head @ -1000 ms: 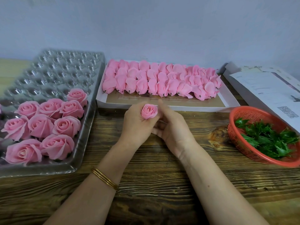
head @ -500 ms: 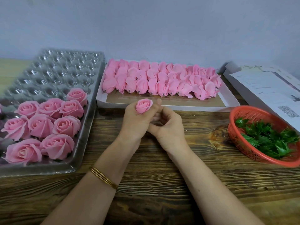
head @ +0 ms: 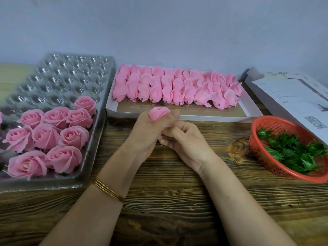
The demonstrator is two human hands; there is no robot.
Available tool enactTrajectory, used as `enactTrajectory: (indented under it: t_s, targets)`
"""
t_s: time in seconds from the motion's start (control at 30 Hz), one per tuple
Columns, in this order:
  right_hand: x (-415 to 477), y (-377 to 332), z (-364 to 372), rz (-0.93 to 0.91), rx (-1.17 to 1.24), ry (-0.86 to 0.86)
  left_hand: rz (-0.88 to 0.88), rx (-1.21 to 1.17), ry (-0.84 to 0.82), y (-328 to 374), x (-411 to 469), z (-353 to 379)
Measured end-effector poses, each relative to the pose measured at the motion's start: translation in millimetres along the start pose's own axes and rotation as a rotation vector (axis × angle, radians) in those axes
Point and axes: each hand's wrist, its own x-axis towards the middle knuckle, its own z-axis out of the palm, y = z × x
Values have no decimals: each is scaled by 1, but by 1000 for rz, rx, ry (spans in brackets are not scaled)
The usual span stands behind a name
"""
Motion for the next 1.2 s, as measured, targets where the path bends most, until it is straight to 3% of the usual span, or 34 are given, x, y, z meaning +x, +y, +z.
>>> enactTrajectory:
  t_s: [0.17,0.37,0.6,0.77,1.0,1.2]
  targets:
    - [0,0,-4,42,85,-32,-18,33,16,1,0,0]
    - [2,7,-4,-150,-151,113,-24,45,173,-3,4,2]
    - [0,7,-1,-259,-317,167,-27,-1,123,-7,3,4]
    - [0,6,-1,-196,-239,149,-46,-27,60,-1,0,1]
    - [4,5,-6,13,68,-36,-78,-3,17,3,-1,0]
    - [3,12,-6,-130,-126,83,-55,-9,130,-6,5,2]
